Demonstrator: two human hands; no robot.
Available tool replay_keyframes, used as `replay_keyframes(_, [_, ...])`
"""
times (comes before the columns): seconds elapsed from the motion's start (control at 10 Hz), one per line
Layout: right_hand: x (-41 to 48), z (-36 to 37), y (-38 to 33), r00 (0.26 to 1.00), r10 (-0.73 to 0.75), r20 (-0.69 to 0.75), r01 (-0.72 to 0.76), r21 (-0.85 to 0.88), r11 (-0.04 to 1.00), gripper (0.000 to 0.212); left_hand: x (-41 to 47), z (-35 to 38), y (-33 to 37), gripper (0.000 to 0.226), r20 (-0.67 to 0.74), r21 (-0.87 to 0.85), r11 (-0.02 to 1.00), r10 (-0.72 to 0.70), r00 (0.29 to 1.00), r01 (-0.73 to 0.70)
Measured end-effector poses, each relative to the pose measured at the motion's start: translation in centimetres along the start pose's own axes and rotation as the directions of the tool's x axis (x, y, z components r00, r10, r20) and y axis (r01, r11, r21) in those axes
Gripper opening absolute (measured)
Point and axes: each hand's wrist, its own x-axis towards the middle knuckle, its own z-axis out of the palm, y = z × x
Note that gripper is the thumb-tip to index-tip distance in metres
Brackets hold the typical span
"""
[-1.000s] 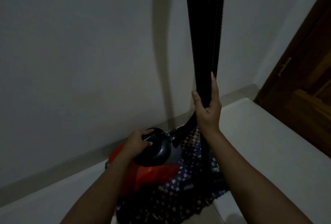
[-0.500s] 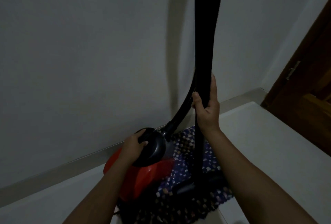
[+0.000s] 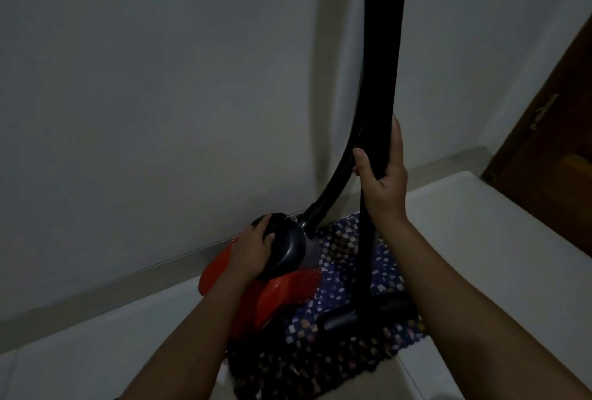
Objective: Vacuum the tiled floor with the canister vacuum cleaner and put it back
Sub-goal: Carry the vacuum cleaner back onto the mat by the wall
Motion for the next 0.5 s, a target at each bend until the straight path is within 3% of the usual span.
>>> replay_keyframes(0.3, [-4.1, -1.7, 0.4, 0.969, 0.213, 0.128, -0.212, -0.017, 0.977, 0.068, -4.9, -0.1, 2.4, 0.055, -0.126, -0.011, 0.999, 0.035, 0.991, -0.037])
replay_keyframes(0.4, [-7.3, -2.5, 2.8, 0.93, 0.316, 0.188, -0.284, -0.177, 0.942, 0.076, -7.5, 0.6, 0.5, 0.058, -0.16, 0.111, 0.992, 0.079, 0.984, -0.062])
replay_keyframes(0.5, [-11.4, -3.5, 5.3, 0.865, 0.435, 0.252, -0.357, -0.301, 0.884, 0.086, -9.6, 0.6, -2.1, 0.066, -0.23, 0.128, 0.988, 0.118, 0.966, -0.09])
